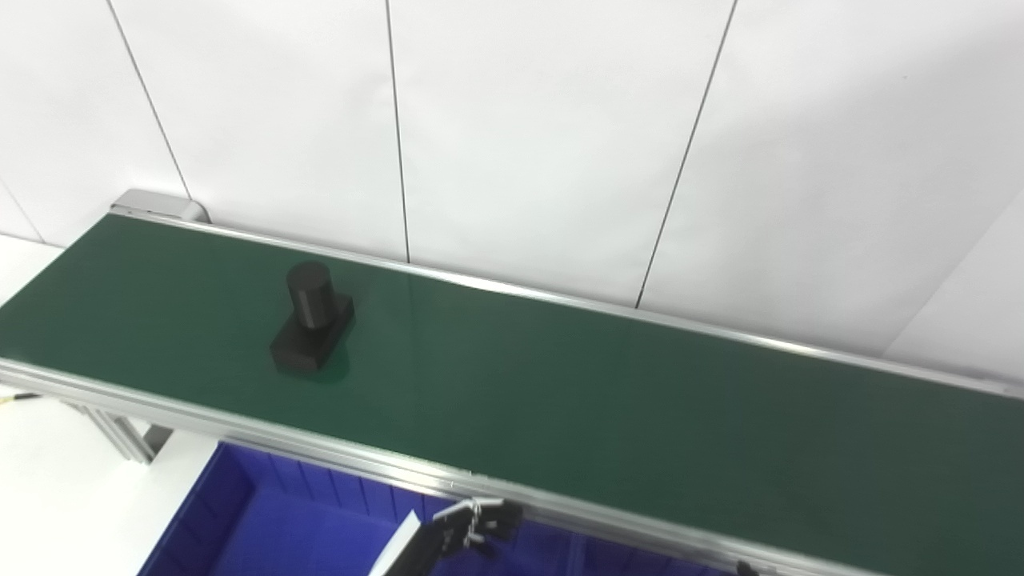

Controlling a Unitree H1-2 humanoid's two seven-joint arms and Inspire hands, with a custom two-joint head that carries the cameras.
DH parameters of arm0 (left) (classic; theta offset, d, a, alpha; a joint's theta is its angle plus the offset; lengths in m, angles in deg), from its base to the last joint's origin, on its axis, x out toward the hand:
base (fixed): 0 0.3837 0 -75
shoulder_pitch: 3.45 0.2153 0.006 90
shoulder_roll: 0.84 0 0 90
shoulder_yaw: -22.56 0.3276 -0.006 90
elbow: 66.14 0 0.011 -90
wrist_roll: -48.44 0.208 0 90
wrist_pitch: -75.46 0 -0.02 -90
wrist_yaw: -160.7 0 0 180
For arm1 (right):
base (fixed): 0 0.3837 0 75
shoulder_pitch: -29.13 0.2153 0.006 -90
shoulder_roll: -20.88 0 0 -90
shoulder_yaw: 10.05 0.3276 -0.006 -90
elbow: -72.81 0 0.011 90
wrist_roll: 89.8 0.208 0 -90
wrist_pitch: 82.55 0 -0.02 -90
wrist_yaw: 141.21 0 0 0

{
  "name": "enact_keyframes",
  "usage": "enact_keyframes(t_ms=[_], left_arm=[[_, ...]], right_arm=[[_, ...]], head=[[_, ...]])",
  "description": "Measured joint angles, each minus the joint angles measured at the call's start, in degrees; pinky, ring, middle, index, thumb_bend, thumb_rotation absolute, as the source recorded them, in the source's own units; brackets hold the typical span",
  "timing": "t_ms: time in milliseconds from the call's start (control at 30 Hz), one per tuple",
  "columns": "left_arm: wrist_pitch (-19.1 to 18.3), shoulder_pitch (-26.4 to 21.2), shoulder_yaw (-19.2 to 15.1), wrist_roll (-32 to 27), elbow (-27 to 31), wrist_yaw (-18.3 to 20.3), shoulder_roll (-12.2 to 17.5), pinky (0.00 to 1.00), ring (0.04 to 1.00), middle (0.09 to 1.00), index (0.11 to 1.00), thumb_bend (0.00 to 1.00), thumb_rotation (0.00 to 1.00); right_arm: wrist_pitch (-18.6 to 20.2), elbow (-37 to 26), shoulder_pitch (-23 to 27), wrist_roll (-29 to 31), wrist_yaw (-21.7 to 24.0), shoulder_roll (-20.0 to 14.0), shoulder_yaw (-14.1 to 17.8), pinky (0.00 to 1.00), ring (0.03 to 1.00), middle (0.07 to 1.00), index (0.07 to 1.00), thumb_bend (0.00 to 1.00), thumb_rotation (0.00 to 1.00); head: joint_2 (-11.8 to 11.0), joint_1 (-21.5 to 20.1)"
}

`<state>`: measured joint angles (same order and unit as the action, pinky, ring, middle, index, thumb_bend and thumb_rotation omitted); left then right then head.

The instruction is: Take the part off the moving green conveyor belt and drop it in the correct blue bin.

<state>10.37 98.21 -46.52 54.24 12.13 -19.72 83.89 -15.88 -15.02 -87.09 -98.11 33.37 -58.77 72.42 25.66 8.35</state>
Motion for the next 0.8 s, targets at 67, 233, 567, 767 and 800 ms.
enact_keyframes(t_ms=[67, 233, 567, 767, 800], left_arm=[[0.0, -0.4, 0.69, 0.57, -0.5, -1.27, 0.07, 0.61, 0.696, 0.737, 0.744, 1.0, 0.29], [0.0, -0.8, 2.42, 1.04, -1.07, -2.69, 0.47, 0.61, 0.695, 0.745, 0.75, 1.0, 0.3], [0.0, -1.89, 3.84, 0.98, -1.92, -4.24, 1.02, 0.6, 0.69, 0.738, 0.753, 1.0, 0.29], [0.0, -2.47, 5.44, 1.05, -2.81, -5.45, 0.99, 0.6, 0.692, 0.738, 0.753, 1.0, 0.29], [0.0, -2.57, 5.57, 1.05, -2.97, -5.69, 1.0, 0.6, 0.691, 0.738, 0.753, 1.0, 0.29]], right_arm=[[-0.01, 0.0, 0.07, 0.62, -0.09, -0.33, -0.1, 0.92, 0.909, 0.928, 0.972, 0.47, 0.11], [-0.03, -0.21, 0.21, 0.87, -1.87, -0.5, -0.65, 0.89, 0.888, 0.907, 0.967, 0.44, 0.11], [-0.22, -13.76, 0.84, 0.87, -6.08, -1.75, -0.9, 0.83, 0.831, 0.873, 0.915, 0.54, 0.21], [2.05, -21.79, 4.47, 1.71, -3.74, -1.78, 2.32, 0.72, 0.801, 0.834, 0.884, 0.69, 0.43], [2.84, -22.62, 5.32, 1.56, -3.46, -1.78, 2.92, 0.71, 0.795, 0.834, 0.884, 0.71, 0.44]], head=[[0.0, 0.0], [0.17, -0.79], [0.18, -1.76], [0.35, -2.46], [0.35, -2.55]])
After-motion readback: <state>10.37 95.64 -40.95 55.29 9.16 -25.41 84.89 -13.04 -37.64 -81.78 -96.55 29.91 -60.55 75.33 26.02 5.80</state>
